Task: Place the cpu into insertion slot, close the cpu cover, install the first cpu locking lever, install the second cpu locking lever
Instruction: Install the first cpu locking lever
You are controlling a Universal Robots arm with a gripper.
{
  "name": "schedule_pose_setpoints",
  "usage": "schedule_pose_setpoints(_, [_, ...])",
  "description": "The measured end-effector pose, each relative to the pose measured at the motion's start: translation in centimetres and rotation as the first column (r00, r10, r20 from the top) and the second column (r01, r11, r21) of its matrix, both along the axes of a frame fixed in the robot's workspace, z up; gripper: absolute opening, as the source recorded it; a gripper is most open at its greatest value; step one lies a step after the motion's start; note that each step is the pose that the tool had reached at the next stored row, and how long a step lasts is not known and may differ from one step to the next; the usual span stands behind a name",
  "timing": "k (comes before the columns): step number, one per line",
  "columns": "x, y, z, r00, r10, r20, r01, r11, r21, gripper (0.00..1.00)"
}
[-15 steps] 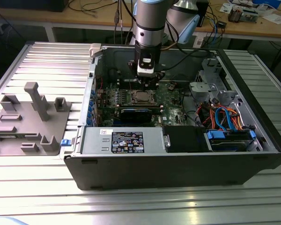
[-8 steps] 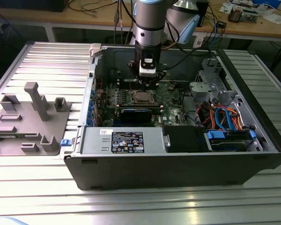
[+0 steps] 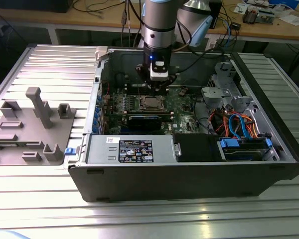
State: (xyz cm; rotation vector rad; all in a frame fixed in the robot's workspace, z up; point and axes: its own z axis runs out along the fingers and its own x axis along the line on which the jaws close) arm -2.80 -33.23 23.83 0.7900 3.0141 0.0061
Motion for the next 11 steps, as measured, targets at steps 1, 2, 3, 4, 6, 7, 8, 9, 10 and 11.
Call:
schedule_pose_setpoints(1, [0.0,0.0,-0.01,0.9998,0.022,0.0,-0.022,0.9998,0.0,0.11])
schedule_pose_setpoints(2, [0.0,0.0,-0.01,0.9993,0.038,0.0,-0.038,0.9993,0.0,0.11])
schedule_pose_setpoints(3, [0.0,0.0,-0.02,0.9984,0.057,0.0,-0.057,0.9984,0.0,0.11])
schedule_pose_setpoints(4, [0.0,0.0,-0.03,0.9966,0.083,0.0,-0.083,0.9966,0.0,0.11])
schedule_pose_setpoints(6, [0.0,0.0,-0.03,0.993,0.118,0.0,-0.118,0.993,0.0,0.11])
schedule_pose_setpoints(7, [0.0,0.0,-0.03,0.9908,0.135,-0.0001,-0.135,0.9908,0.0,0.11])
schedule_pose_setpoints(8, [-0.01,0.0,-0.03,0.9864,0.164,0.0,-0.164,0.9864,-0.0003,0.11])
schedule_pose_setpoints(9, [-0.04,-0.01,0.03,0.9851,0.172,-0.0002,-0.172,0.9851,-0.0007,0.11])
schedule_pose_setpoints(10, [-0.04,0.02,0.27,0.9849,0.173,-0.0001,-0.173,0.9849,-0.0005,0.11])
schedule_pose_setpoints(11, [-0.04,0.02,0.45,0.9847,0.175,-0.0002,-0.175,0.9847,-0.0006,0.11])
